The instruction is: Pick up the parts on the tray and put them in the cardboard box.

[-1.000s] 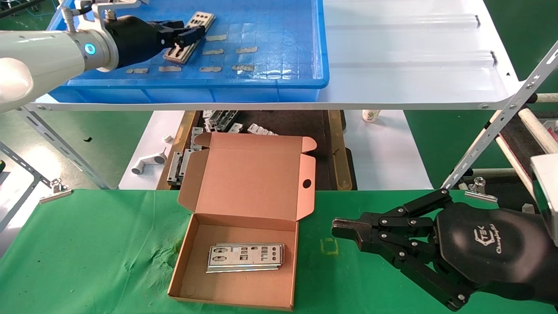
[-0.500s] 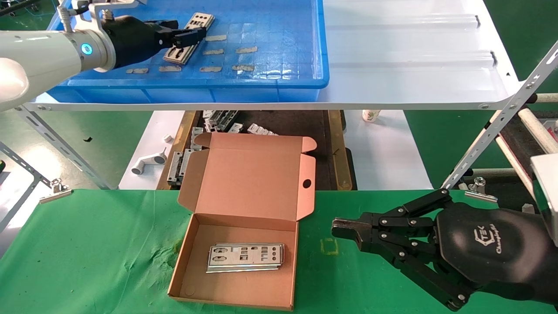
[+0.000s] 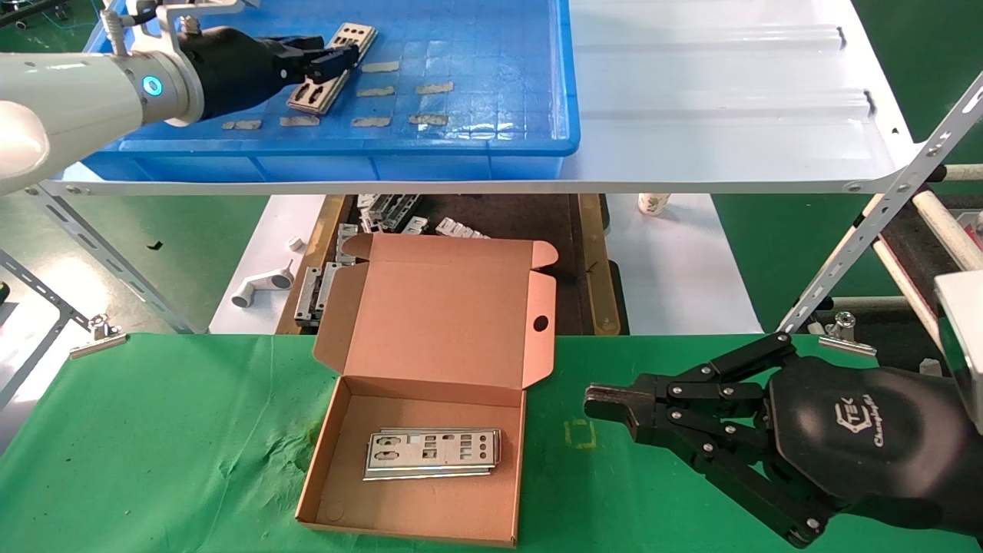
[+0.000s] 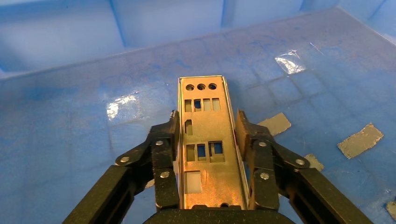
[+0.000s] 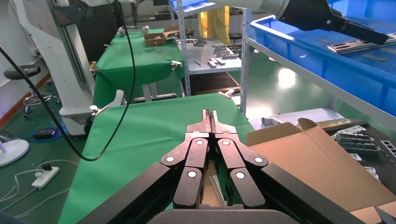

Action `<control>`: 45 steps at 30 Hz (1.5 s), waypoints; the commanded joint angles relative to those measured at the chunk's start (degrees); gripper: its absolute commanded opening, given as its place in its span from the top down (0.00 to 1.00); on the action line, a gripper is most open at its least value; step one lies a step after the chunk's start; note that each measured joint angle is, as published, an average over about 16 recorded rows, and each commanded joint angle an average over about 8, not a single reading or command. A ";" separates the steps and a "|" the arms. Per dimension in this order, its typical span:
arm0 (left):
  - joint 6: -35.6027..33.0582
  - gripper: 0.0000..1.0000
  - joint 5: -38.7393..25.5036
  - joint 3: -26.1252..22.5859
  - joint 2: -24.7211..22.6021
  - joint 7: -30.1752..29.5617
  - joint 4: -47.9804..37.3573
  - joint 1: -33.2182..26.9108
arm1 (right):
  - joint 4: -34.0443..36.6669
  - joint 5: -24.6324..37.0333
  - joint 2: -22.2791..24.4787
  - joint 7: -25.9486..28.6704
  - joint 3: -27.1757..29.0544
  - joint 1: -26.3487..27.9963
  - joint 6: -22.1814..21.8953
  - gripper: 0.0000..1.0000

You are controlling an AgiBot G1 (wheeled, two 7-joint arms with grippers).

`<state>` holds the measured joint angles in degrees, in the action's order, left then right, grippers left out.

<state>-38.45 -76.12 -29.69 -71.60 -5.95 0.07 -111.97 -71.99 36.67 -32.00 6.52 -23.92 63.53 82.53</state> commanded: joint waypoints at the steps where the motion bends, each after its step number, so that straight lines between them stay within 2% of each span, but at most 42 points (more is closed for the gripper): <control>1: -0.03 1.00 -0.01 -0.01 -0.02 0.02 0.00 0.01 | 0.00 0.00 0.00 0.00 0.00 0.00 0.00 1.00; 14: -0.76 1.00 0.41 0.28 0.58 0.10 0.43 -0.98 | 0.00 0.00 0.00 0.00 0.00 0.00 0.00 1.00; 20: -4.48 1.00 1.23 0.84 2.17 0.86 1.65 -2.59 | 0.00 0.00 0.00 0.00 0.00 0.00 0.00 1.00; 25: -12.92 1.00 1.73 1.09 4.86 3.05 3.63 -4.22 | 0.00 0.00 0.00 0.00 0.00 0.00 0.00 1.00; 30: -25.48 1.00 2.45 1.33 8.53 6.60 6.24 -5.71 | 0.00 0.00 0.00 0.00 -0.01 0.00 0.00 1.00; 38: -47.59 1.00 3.31 0.86 14.54 17.28 12.09 -6.13 | 0.00 0.00 0.00 0.00 -0.01 0.00 0.00 1.00; 41: -52.11 1.00 4.28 0.18 16.09 20.82 15.09 -4.93 | 0.00 0.00 0.00 0.00 -0.01 0.00 0.00 1.00; 45: -53.58 1.00 6.99 -2.29 18.27 23.79 22.45 -1.24 | 0.00 0.00 0.00 0.00 -0.01 0.00 0.00 1.00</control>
<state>-91.34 -68.06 -33.04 -52.58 17.04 24.61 -112.21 -71.99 36.67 -32.00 6.52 -23.93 63.53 82.53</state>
